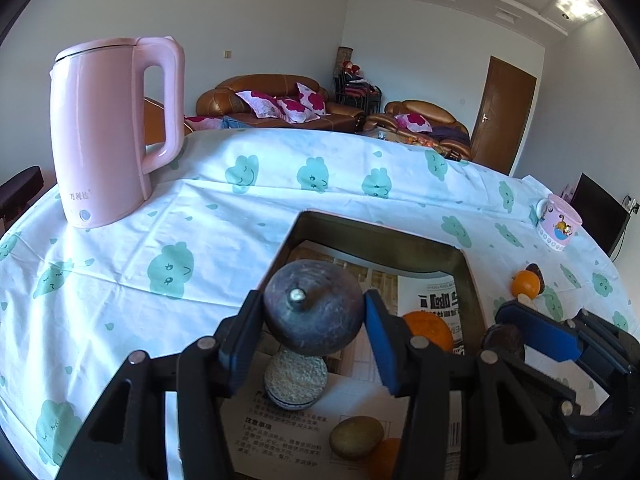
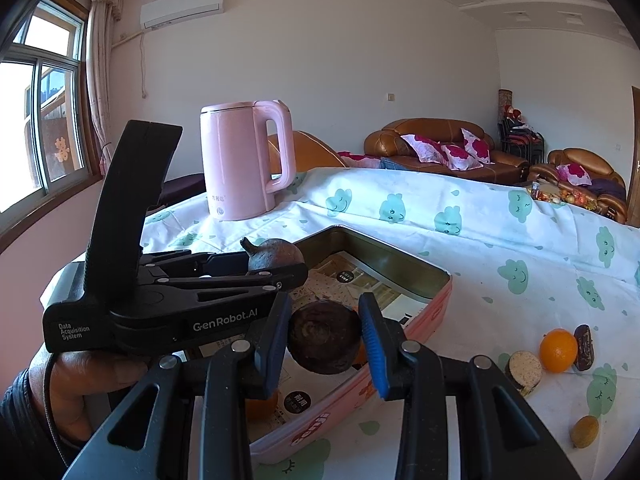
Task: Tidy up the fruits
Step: 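Open the left gripper to drop the passion fruit while the right gripper releases the cake into the box, then move both grippers back to the remaining items on the table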
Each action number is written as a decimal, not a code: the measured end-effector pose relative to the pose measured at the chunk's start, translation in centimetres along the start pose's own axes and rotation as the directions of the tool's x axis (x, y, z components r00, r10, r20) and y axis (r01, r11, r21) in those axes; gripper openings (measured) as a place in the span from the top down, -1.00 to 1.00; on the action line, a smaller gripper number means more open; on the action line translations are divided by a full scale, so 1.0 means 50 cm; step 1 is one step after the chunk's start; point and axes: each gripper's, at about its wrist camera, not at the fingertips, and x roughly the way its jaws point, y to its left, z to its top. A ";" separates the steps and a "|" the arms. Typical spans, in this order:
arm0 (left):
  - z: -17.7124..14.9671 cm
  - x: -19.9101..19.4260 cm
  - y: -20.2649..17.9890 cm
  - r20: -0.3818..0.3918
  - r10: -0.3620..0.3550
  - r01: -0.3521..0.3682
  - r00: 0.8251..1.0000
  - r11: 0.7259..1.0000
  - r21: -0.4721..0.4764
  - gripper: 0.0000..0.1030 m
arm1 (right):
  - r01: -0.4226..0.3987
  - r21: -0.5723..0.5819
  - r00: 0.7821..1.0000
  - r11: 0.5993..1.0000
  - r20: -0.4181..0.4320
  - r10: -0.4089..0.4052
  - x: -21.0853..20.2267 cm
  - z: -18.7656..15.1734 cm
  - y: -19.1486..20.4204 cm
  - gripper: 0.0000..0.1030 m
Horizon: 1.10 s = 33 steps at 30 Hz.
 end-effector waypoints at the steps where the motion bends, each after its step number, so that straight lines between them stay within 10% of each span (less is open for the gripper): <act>1: 0.000 0.000 0.000 0.000 0.001 -0.001 1.000 1.000 0.000 -0.02 | -0.002 0.001 1.000 1.000 -0.002 0.002 0.001 0.000 0.000 0.28; 9: -0.001 -0.011 -0.003 0.024 -0.006 0.005 1.000 1.000 0.012 -0.12 | -0.018 0.018 0.999 1.000 -0.038 0.019 0.016 -0.001 -0.009 0.27; 16: 0.001 -0.041 -0.007 0.066 -0.023 0.024 0.998 1.000 -0.002 -0.56 | 0.011 0.060 1.000 0.998 -0.004 -0.011 -0.011 -0.008 -0.034 -0.27; 33: -0.011 -0.055 -0.218 0.042 -0.131 0.124 0.990 0.981 0.150 -0.68 | 0.319 0.213 0.948 0.924 -0.045 -0.316 -0.177 -0.074 -0.275 -0.29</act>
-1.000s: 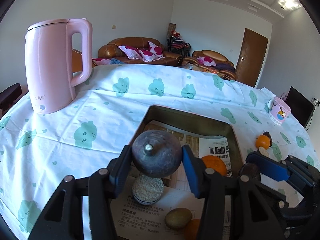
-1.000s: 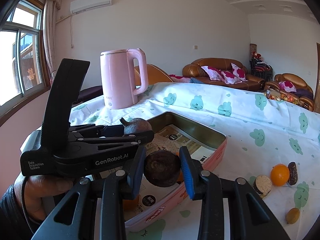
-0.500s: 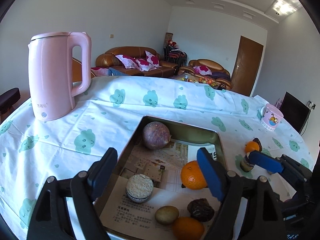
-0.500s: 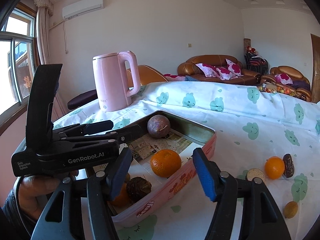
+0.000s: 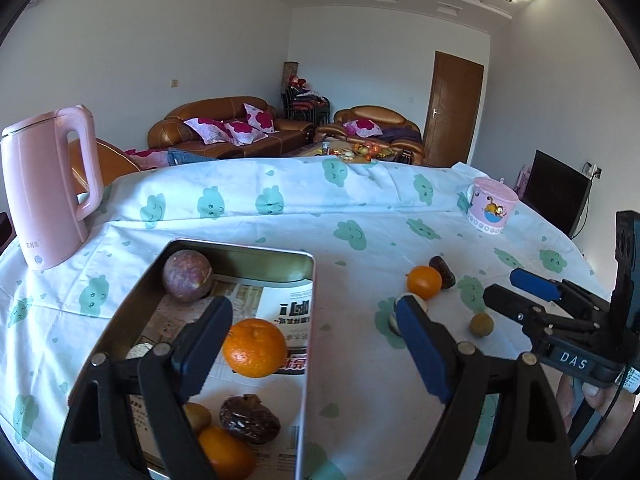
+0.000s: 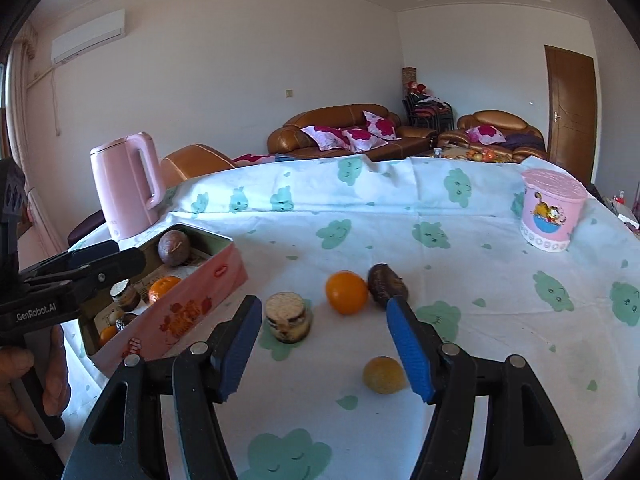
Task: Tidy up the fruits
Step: 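Move both grippers back to the remaining items on the table, then grasp a white-topped jar with the left gripper while the right gripper grasps the small yellow fruit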
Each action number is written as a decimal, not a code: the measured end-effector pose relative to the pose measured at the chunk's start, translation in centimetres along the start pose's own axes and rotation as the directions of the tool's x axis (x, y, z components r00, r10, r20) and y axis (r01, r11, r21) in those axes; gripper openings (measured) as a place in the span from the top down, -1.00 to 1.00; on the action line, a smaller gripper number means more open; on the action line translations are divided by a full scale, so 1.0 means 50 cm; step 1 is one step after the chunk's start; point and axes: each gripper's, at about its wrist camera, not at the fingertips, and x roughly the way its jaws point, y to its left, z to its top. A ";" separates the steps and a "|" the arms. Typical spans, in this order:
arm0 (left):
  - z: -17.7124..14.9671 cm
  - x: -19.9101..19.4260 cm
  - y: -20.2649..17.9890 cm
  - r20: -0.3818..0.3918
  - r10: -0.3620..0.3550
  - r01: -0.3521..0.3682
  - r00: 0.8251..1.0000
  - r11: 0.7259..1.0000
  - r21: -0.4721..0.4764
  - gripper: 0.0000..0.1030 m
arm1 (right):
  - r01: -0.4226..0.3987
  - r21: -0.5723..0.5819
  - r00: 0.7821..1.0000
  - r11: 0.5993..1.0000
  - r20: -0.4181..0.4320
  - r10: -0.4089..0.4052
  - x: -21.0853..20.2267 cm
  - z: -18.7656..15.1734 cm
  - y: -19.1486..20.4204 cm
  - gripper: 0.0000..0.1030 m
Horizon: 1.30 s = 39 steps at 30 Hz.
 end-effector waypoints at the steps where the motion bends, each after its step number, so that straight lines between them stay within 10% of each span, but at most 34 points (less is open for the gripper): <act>1: -0.002 0.005 -0.014 -0.007 -0.002 0.003 1.000 1.000 0.013 -0.68 | 0.014 0.008 1.000 1.000 -0.007 -0.014 0.001 0.001 -0.008 -0.29; 11: -0.009 0.063 -0.075 -0.069 0.003 0.002 0.998 0.998 0.063 -0.68 | 0.055 0.044 0.985 0.998 -0.166 -0.047 0.059 -0.006 -0.037 -0.26; 21: -0.014 0.074 -0.081 -0.083 0.006 0.000 0.997 0.997 0.078 -0.68 | 0.026 0.054 0.955 0.998 -0.297 -0.009 0.108 -0.020 -0.039 0.31; 39: -0.013 0.076 -0.095 -0.087 -0.004 0.012 0.996 0.995 0.095 -0.68 | 0.038 0.005 0.972 0.999 -0.231 -0.036 0.079 -0.014 -0.022 0.46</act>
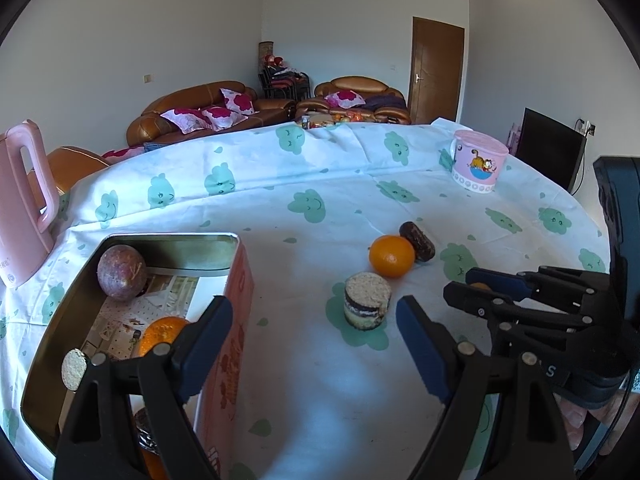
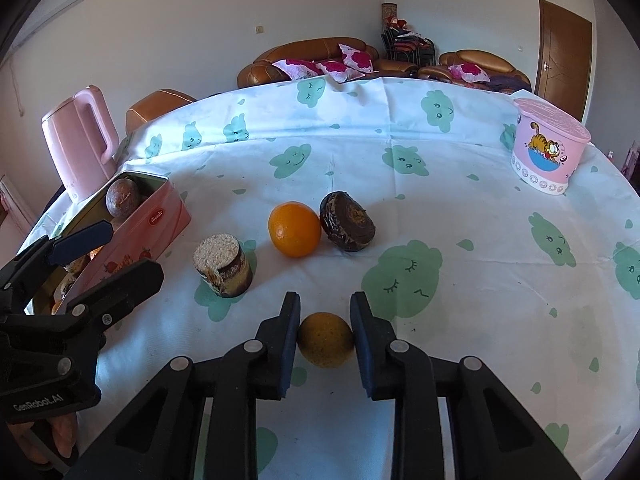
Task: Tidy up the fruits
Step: 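Grasp a white-topped jar with the left gripper while the right gripper grasps the small yellow fruit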
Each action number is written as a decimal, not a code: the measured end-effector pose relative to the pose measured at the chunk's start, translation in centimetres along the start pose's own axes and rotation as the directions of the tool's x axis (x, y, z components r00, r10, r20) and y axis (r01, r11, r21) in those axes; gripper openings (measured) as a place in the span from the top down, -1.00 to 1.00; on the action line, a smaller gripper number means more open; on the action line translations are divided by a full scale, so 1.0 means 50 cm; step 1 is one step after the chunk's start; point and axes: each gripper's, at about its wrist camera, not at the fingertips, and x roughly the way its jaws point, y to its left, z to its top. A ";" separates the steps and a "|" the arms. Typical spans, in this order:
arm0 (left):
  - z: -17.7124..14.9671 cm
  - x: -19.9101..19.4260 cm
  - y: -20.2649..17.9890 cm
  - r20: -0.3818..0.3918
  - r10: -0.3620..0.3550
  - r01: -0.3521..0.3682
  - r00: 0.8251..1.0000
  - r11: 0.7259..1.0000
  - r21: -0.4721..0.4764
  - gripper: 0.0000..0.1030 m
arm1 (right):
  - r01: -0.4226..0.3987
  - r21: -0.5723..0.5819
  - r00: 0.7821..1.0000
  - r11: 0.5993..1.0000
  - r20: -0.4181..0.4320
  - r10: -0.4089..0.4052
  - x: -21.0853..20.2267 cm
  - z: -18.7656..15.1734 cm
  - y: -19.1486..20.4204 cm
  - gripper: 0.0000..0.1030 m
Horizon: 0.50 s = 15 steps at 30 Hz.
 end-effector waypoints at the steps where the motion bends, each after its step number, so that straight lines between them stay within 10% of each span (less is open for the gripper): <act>1: 0.001 0.001 -0.003 -0.001 0.000 0.000 1.000 1.000 0.004 -0.68 | 0.008 -0.003 1.000 1.000 0.020 -0.008 -0.008 -0.001 0.002 0.46; 15: 0.017 0.048 -0.042 -0.066 -0.047 0.050 0.997 0.998 0.049 -0.53 | 0.035 0.057 0.991 0.998 0.128 -0.042 -0.051 0.000 -0.019 0.46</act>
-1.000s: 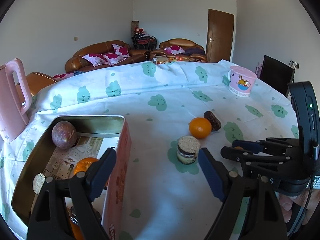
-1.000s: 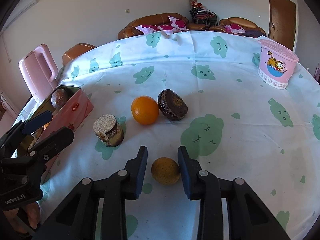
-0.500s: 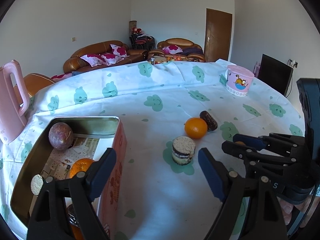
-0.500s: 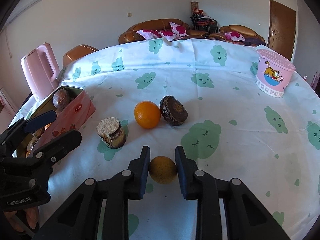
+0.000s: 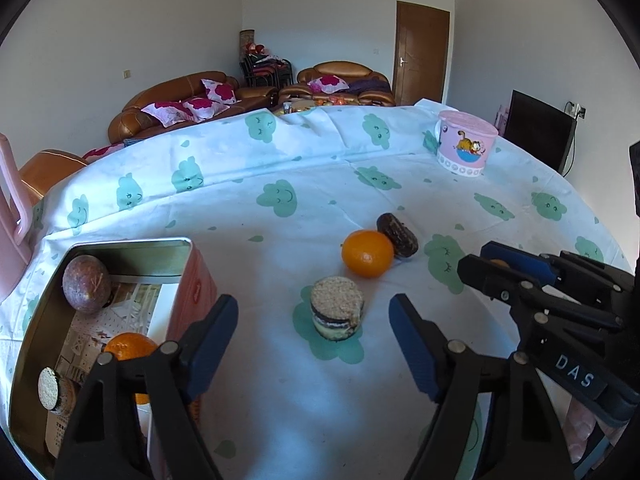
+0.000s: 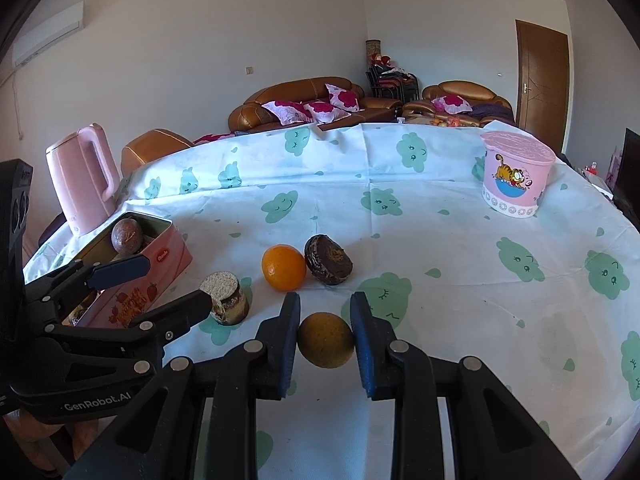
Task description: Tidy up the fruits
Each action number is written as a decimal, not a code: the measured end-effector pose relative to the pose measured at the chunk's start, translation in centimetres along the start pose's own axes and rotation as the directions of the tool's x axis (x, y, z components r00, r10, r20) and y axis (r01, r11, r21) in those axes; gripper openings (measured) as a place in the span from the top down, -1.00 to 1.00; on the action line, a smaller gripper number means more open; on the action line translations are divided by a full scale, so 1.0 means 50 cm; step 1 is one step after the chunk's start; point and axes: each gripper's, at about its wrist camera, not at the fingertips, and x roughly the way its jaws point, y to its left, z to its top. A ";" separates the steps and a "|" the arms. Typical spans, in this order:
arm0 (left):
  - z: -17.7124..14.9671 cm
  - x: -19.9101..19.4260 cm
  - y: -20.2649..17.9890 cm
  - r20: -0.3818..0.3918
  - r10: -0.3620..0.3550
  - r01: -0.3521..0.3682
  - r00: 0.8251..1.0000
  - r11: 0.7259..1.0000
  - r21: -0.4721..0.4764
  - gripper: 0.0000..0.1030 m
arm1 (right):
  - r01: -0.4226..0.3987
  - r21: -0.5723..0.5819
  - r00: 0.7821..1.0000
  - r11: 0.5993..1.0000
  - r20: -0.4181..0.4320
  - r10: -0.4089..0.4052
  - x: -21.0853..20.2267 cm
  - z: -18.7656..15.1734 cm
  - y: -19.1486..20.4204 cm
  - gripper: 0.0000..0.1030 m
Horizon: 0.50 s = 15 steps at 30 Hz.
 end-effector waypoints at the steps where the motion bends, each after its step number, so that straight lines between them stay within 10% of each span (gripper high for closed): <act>1: 0.001 0.006 -0.005 -0.009 -0.007 0.008 1.000 1.000 0.010 -0.53 | 0.002 0.004 1.000 1.000 0.000 -0.002 0.000 0.000 -0.001 0.46; 15: 0.007 0.072 0.001 -0.123 -0.088 0.083 0.988 0.995 -0.048 0.32 | -0.001 -0.007 1.000 1.000 -0.002 0.001 0.000 -0.002 0.002 0.46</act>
